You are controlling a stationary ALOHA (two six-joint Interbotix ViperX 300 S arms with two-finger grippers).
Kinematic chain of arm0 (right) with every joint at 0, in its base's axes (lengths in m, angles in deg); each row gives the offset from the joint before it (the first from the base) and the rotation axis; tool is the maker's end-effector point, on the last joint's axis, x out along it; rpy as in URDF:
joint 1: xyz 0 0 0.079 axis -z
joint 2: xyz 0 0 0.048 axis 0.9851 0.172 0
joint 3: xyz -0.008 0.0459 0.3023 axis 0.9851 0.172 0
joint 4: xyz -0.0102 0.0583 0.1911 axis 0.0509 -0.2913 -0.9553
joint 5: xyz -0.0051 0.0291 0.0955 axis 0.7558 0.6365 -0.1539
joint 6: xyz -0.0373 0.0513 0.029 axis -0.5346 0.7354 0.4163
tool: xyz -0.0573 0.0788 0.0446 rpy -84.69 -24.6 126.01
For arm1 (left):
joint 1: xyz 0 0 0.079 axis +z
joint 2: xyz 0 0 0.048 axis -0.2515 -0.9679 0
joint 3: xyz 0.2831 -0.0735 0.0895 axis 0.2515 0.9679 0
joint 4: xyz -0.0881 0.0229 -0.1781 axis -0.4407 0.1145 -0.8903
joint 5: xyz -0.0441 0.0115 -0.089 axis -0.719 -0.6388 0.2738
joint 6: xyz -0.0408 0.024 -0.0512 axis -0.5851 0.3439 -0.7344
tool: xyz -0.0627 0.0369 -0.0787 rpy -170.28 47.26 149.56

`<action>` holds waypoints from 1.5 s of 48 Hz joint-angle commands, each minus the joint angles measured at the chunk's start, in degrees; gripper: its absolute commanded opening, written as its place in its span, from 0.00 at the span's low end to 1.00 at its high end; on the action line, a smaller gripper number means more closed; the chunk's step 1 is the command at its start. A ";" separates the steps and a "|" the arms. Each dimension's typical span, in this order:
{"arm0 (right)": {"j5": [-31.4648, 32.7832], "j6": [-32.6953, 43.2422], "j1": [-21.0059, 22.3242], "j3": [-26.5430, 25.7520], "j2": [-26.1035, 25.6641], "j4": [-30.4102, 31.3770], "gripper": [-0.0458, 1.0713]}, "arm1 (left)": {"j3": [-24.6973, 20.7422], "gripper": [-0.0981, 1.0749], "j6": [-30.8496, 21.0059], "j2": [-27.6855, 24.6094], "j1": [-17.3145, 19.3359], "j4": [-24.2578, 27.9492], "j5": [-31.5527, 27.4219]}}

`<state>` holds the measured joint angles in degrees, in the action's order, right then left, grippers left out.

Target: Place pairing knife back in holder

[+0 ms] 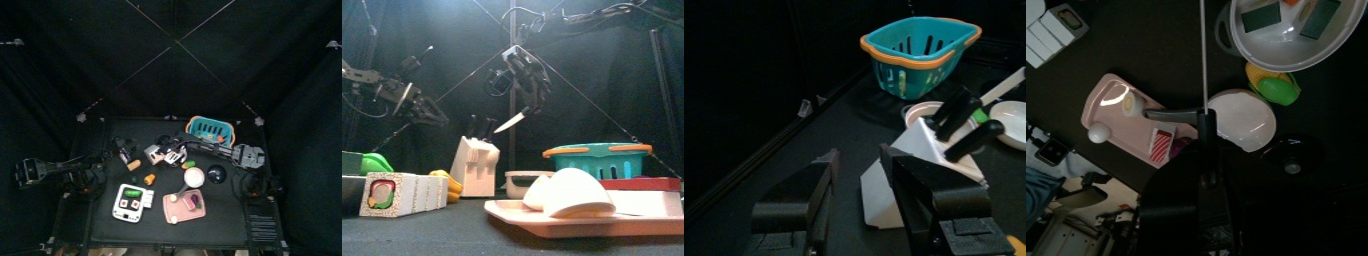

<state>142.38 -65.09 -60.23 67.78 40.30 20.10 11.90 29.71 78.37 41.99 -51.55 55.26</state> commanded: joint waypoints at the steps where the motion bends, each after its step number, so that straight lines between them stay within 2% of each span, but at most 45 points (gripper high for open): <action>1: -0.09 -0.09 0.62 -1.14 -1.58 -0.18 0.41 | -3.60 0.75 0.09 -4.83 0.09 0.09 0.88; 8: -0.18 -0.09 0.35 -0.79 -1.58 -0.09 0.41 | -6.24 0.75 0.09 -10.02 0.09 0.18 0.88; 15: -0.88 -0.09 0.26 -0.09 -1.49 -0.09 0.41 | -7.65 0.75 0.09 -12.48 -0.18 0.09 0.88; 36: -2.11 0.00 0.18 0.70 -0.79 -0.44 0.41 | -8.09 0.75 -0.26 -13.01 -5.89 -0.53 0.88; 72: -1.58 0.09 0.09 2.02 -0.88 -0.26 0.41 | -7.38 0.75 -0.09 -13.10 -5.98 -1.58 0.88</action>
<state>140.71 -64.91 -60.23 70.51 41.09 19.84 5.05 29.54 65.18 36.19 -53.13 55.70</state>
